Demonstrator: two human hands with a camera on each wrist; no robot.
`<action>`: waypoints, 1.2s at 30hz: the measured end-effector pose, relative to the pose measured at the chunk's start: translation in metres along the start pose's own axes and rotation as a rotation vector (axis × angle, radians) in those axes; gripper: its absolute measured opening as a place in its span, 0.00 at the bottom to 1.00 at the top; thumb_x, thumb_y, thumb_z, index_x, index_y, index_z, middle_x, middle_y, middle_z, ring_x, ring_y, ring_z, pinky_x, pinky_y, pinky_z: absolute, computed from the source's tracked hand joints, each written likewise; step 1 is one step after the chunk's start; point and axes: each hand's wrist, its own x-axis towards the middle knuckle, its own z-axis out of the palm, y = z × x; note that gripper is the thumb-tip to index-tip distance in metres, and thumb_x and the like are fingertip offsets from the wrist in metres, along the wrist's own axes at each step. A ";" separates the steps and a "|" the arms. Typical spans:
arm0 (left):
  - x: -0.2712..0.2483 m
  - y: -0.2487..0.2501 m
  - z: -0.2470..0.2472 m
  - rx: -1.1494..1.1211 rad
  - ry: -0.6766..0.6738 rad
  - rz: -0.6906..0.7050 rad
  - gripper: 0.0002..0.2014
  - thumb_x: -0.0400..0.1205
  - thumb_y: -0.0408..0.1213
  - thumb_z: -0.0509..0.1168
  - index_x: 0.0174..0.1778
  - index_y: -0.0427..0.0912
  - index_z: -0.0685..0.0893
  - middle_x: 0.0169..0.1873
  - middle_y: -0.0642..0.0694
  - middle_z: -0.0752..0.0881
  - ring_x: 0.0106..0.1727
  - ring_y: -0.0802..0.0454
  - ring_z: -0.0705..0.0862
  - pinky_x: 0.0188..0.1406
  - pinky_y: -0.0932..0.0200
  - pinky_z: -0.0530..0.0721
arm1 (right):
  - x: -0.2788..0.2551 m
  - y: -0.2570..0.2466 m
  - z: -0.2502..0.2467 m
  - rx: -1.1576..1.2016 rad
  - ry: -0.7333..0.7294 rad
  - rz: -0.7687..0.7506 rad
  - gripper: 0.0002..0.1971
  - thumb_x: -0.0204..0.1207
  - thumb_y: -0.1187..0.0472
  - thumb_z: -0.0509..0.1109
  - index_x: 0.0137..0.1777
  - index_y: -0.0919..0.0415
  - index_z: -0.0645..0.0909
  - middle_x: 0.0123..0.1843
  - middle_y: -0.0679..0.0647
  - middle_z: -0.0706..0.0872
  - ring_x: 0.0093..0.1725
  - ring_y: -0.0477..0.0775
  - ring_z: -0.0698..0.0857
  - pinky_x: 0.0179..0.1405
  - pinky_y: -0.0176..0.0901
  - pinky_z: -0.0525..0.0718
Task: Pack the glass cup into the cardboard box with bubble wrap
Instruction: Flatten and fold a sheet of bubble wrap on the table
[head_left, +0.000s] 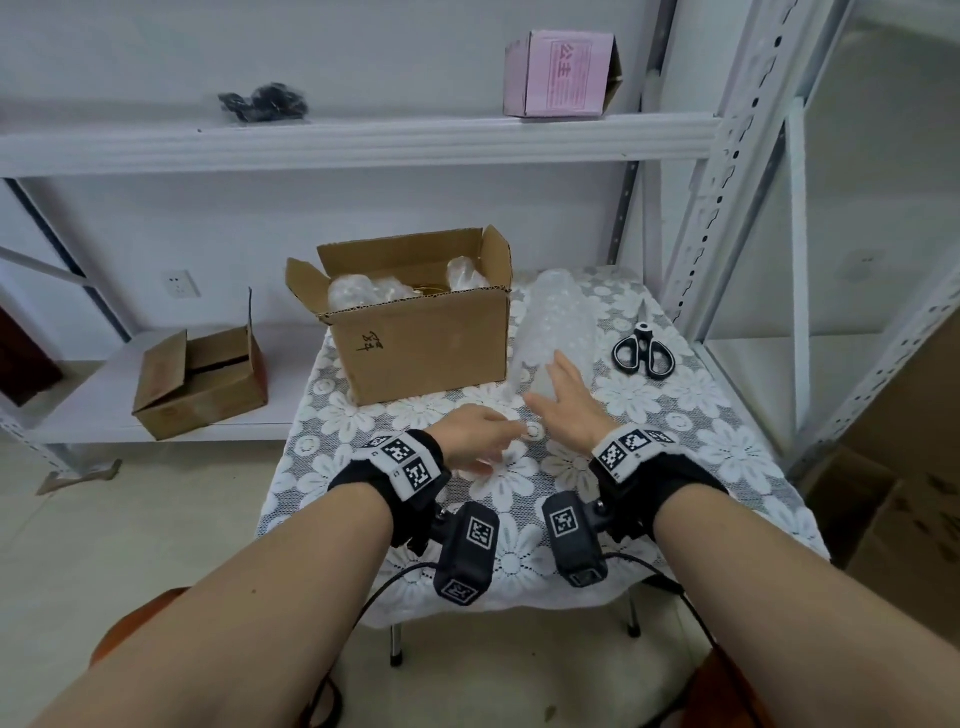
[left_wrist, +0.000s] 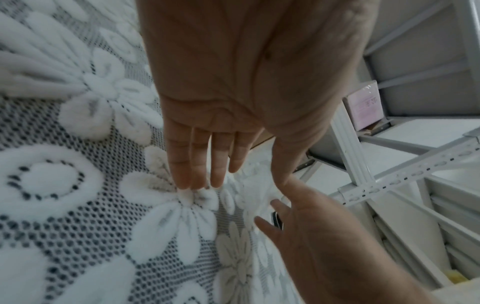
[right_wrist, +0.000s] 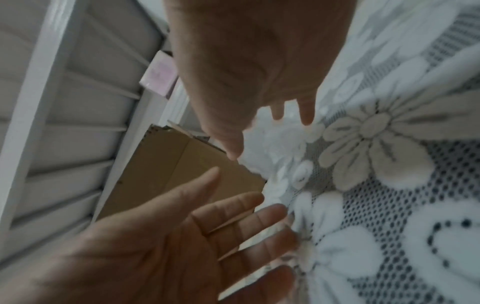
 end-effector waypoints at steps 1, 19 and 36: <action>-0.001 0.002 -0.001 -0.057 -0.003 -0.009 0.29 0.82 0.53 0.63 0.73 0.35 0.74 0.65 0.40 0.81 0.62 0.45 0.83 0.63 0.49 0.84 | -0.001 -0.002 0.000 0.121 0.021 0.010 0.33 0.84 0.51 0.58 0.85 0.59 0.49 0.86 0.48 0.41 0.84 0.52 0.49 0.81 0.51 0.52; 0.015 0.035 0.005 0.221 0.508 0.326 0.11 0.82 0.29 0.63 0.43 0.45 0.90 0.42 0.55 0.84 0.35 0.57 0.81 0.37 0.61 0.81 | -0.052 -0.004 -0.013 0.640 0.188 0.069 0.17 0.78 0.77 0.59 0.40 0.60 0.86 0.46 0.56 0.90 0.50 0.55 0.87 0.53 0.46 0.87; -0.006 -0.025 -0.039 0.482 -0.010 0.097 0.25 0.65 0.66 0.72 0.43 0.49 0.80 0.47 0.53 0.78 0.46 0.55 0.77 0.41 0.63 0.71 | -0.038 0.006 0.025 -0.291 0.041 -0.339 0.14 0.85 0.58 0.56 0.54 0.60 0.84 0.48 0.55 0.88 0.48 0.54 0.83 0.49 0.49 0.80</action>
